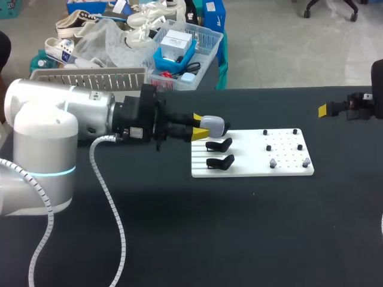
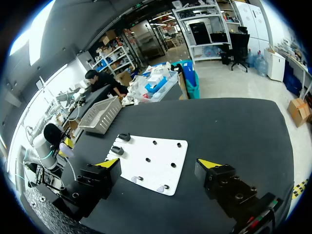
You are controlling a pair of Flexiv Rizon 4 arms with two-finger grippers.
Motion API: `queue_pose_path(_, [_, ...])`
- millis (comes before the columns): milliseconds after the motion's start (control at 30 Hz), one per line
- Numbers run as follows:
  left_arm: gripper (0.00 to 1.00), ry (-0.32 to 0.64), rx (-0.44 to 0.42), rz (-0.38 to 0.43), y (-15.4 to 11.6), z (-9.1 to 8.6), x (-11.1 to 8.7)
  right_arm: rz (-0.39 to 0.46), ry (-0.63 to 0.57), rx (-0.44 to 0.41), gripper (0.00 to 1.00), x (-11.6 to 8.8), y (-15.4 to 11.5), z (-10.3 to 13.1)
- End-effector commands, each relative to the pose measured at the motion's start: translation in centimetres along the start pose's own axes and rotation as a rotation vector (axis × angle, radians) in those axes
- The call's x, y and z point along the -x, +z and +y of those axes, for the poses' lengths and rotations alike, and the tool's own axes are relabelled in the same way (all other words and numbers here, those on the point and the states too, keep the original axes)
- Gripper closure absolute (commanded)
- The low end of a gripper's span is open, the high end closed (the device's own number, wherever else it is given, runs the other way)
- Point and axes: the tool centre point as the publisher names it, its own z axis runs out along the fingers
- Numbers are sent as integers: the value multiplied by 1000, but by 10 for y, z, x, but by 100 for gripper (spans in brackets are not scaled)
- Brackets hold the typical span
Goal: Pick up each earbud case from the left stands, insert the matching earbuds, close the lid, and place the case in the box.
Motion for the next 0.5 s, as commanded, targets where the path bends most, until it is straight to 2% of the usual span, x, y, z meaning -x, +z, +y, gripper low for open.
queue_pose_path(33, [100,14,21,-41,-5,-16,3,0,-1,5,0,0,0,-1])
queue_pose_path(233, [100,48,46,-56,4,-27,6,0,-1,5,0,0,0,-1])
queue_pose_path(367, [100,113,72,-82,13,-34,5,0,-1,5,0,0,0,-1])
queue_pose_path(500, [100,124,61,-80,20,-39,4,0,-1,5,0,0,0,-1])
